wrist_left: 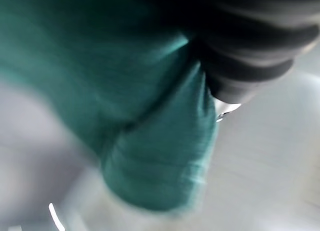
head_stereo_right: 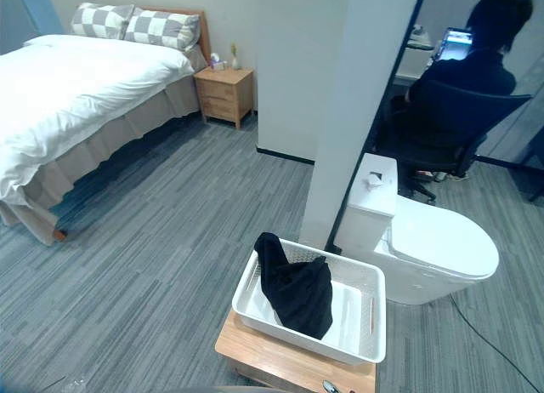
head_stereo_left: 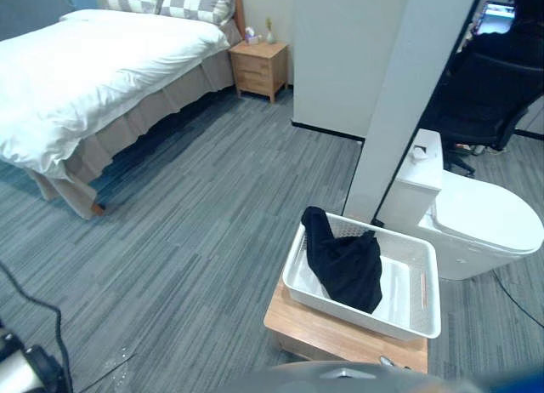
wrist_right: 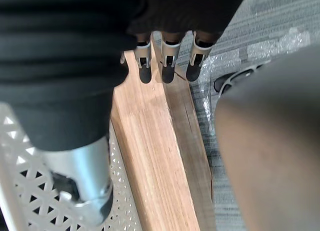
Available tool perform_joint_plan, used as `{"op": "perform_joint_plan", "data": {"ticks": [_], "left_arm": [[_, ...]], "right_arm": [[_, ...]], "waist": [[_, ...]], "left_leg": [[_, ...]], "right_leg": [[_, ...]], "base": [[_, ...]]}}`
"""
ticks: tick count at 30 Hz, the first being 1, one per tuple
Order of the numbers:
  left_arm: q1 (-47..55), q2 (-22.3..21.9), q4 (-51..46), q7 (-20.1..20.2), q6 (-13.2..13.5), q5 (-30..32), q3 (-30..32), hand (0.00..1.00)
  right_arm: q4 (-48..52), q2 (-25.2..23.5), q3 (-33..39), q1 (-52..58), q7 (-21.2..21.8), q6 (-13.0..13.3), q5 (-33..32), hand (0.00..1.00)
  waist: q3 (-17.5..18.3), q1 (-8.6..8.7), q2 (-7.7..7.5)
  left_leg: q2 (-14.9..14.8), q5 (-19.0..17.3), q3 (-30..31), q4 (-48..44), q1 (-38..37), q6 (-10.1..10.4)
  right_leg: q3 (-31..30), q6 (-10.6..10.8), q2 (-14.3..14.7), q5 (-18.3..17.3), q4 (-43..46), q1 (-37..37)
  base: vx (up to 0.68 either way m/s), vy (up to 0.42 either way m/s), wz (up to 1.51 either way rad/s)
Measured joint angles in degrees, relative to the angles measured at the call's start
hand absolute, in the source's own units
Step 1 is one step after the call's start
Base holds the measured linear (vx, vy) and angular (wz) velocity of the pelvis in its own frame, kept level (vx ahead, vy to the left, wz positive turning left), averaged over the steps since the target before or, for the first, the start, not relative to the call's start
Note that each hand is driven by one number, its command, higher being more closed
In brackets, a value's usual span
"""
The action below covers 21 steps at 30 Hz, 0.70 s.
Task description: Tidy the bed and pick cloth on bed and put in laundry
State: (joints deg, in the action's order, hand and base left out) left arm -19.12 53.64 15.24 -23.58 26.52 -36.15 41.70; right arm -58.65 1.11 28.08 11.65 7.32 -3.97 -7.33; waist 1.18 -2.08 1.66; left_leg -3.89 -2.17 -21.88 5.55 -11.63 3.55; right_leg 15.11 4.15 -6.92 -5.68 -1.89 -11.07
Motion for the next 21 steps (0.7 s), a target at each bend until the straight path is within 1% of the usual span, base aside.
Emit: {"op": "perform_joint_plan", "data": {"ticks": [1, 2, 3, 5, 7, 8, 9, 10, 11, 12, 13, 14, 15, 17, 18, 20, 21], "left_arm": [[-1.89, -0.47, 0.63, 1.73, -1.08, -1.76, -0.79, 1.00], [-4.47, -2.79, 0.87, 3.53, -2.50, -2.80, -1.96, 1.00], [-5.97, -6.15, 0.40, 4.62, -3.28, -2.36, -4.35, 1.00], [-6.57, -8.59, -0.68, 5.00, -4.01, -0.45, -7.08, 1.00], [-7.18, -11.56, -3.98, 5.79, -6.15, 3.32, -12.77, 1.00], [-8.28, -13.01, -5.11, 6.22, -7.68, 5.71, -16.09, 1.00], [-9.25, -14.02, -5.18, 7.11, -9.09, 6.96, -18.87, 1.00], [-9.66, -14.52, -5.21, 7.54, -10.03, 8.00, -19.84, 1.00], [-10.64, -15.49, -5.20, 8.16, -11.53, 8.77, -21.97, 1.00], [-11.43, -16.03, -5.17, 8.58, -12.55, 8.79, -22.97, 1.00], [-13.21, -17.18, -5.05, 9.52, -14.21, 8.95, -25.08, 1.00], [-14.00, -17.42, -4.95, 9.76, -15.35, 11.61, -27.17, 1.00], [-14.22, -17.43, -4.94, 9.76, -15.90, 13.09, -28.20, 1.00], [-16.21, -18.06, -4.69, 9.50, -18.17, 17.21, -31.51, 1.00], [-16.94, -18.39, -4.58, 9.51, -18.80, 17.65, -32.10, 1.00], [-19.94, -20.96, -2.51, 9.55, -20.39, 19.52, -33.81, 1.00], [-20.14, -21.38, -2.17, 9.58, -20.90, 19.95, -34.02, 1.00]], "right_arm": [[-0.46, 0.42, 0.37, 0.07, 0.09, 0.03, -0.47, 0.00], [-1.89, 1.28, 0.98, 0.19, 0.36, 0.58, -0.70, 0.00], [-3.41, 1.72, 1.68, 0.65, 0.43, 1.85, -0.65, 0.00], [-4.44, 2.31, 2.52, 1.19, 0.43, 2.91, -0.45, 0.00], [-6.03, 2.23, 2.83, 1.78, 0.43, 4.20, -0.30, 0.00], [-6.54, 2.22, 3.02, 1.95, 0.43, 4.54, -0.29, 0.00], [-6.54, 2.23, 3.28, 2.21, 0.42, 4.81, -0.28, 0.00], [-6.51, 2.26, 3.40, 2.23, 0.43, 5.10, -0.27, 0.00], [-6.45, 2.32, 3.49, 2.27, 0.44, 5.71, -0.25, 0.00], [-6.41, 2.30, 3.48, 2.31, 0.48, 5.99, -0.25, 0.00], [-6.41, 2.27, 3.48, 2.47, 0.61, 6.28, -0.21, 0.00], [-6.34, 2.27, 3.44, 2.53, 0.87, 6.28, 0.26, 0.00], [-6.32, 2.26, 3.38, 2.62, 0.98, 6.28, 1.04, 0.00], [-6.27, 2.24, 2.55, 2.80, 1.05, 6.24, 2.00, 0.00], [-6.09, 2.21, 2.26, 2.79, 1.05, 6.24, 2.00, 0.00], [-5.57, 2.33, 1.75, 2.96, 1.03, 6.24, 2.00, 0.00], [-5.42, 2.33, 1.41, 3.00, 1.03, 6.23, 2.00, 0.00]], "waist": [[0.29, 0.56, 0.21], [0.63, 1.63, 1.11], [0.74, 2.34, 2.04], [0.71, 2.83, 2.11], [0.35, 3.30, 1.82], [-0.59, 3.97, 1.29], [-0.95, 4.62, 1.23], [-1.05, 4.96, 0.95], [-1.20, 5.97, 0.67], [-1.32, 6.38, 0.48], [-1.71, 7.15, 0.20], [-2.06, 7.72, 0.19], [-2.12, 7.94, 0.26], [-2.87, 8.85, 0.58], [-3.14, 9.11, 0.32], [-4.56, 9.75, 1.47], [-4.77, 10.11, 1.79]], "left_leg": [[-0.02, 0.00, -0.23, 0.00, -0.11, 0.00], [-0.09, -0.01, -0.96, 0.00, -0.26, -0.02], [-0.32, -0.02, -1.51, 0.00, -0.42, -0.02], [-0.83, -0.05, -2.18, -0.01, -0.43, 0.06], [-1.73, 0.06, -3.05, -0.02, -0.73, 0.30], [-2.10, 0.03, -3.70, -0.03, -1.44, 0.44], [-2.42, -0.22, -4.50, -0.66, -1.27, 0.80], [-2.55, -0.29, -4.73, -0.88, -1.35, 0.88], [-2.76, -0.43, -5.46, -0.96, -1.41, 1.08], [-2.77, -0.44, -5.91, -1.00, -1.39, 1.08], [-2.74, -0.44, -6.43, -1.00, -1.28, 1.08], [-2.68, -0.48, -7.61, -0.99, -1.33, 1.07], [-2.67, -0.50, -8.00, -1.01, -1.37, 1.07], [-2.64, -0.75, -9.00, -1.37, -1.49, 0.81], [-2.66, -0.96, -9.03, -1.69, -1.55, 0.76], [-2.90, -1.97, -9.23, -2.67, -1.61, 0.95], [-2.89, -2.03, -9.27, -2.75, -1.66, 0.95]], "right_leg": [[-0.35, 0.00, 0.03, 0.00, 0.02, 0.27], [-1.21, -0.01, 0.14, 0.00, 0.10, 0.70], [-2.46, -0.01, 0.45, 0.01, 0.14, 1.06], [-3.41, -0.03, 0.88, 0.00, 0.70, 1.82], [-5.61, -0.33, 1.84, -0.13, 1.81, 3.09], [-6.57, -0.58, 2.25, -0.28, 2.48, 3.21], [-7.57, -0.72, 2.51, -0.36, 3.10, 3.99], [-8.24, -0.72, 2.63, -0.36, 3.39, 4.28], [-9.44, -0.72, 2.93, -0.36, 3.99, 5.14], [-9.94, -0.75, 2.99, -0.33, 4.17, 5.53], [-10.94, -0.75, 3.07, -0.30, 4.67, 6.35], [-12.18, -0.71, 3.21, -0.14, 5.08, 6.94], [-12.88, -0.71, 3.30, 0.07, 5.07, 7.19], [-15.20, -0.88, 3.58, 0.72, 5.08, 8.06], [-15.66, -0.91, 3.60, 0.82, 5.10, 8.10], [-17.26, -0.92, 3.87, 1.14, 5.13, 8.46], [-17.60, -0.92, 3.88, 1.19, 5.13, 8.57]], "base": [[-0.04, -0.010, -0.25], [-0.05, -0.021, -0.34], [-0.05, -0.033, -0.32], [-0.04, -0.045, -0.32], [-0.05, -0.082, -0.48], [-0.06, -0.070, -0.46], [-0.05, -0.048, -0.42], [-0.04, -0.036, -0.50], [-0.03, -0.024, -0.42], [-0.04, -0.013, -0.47], [-0.03, 0.013, -0.44], [-0.02, 0.016, -0.47], [0.00, 0.015, -0.56], [0.01, -0.003, -0.52], [0.00, -0.015, -0.42], [0.00, -0.010, -0.35], [0.01, -0.006, -0.28]]}}
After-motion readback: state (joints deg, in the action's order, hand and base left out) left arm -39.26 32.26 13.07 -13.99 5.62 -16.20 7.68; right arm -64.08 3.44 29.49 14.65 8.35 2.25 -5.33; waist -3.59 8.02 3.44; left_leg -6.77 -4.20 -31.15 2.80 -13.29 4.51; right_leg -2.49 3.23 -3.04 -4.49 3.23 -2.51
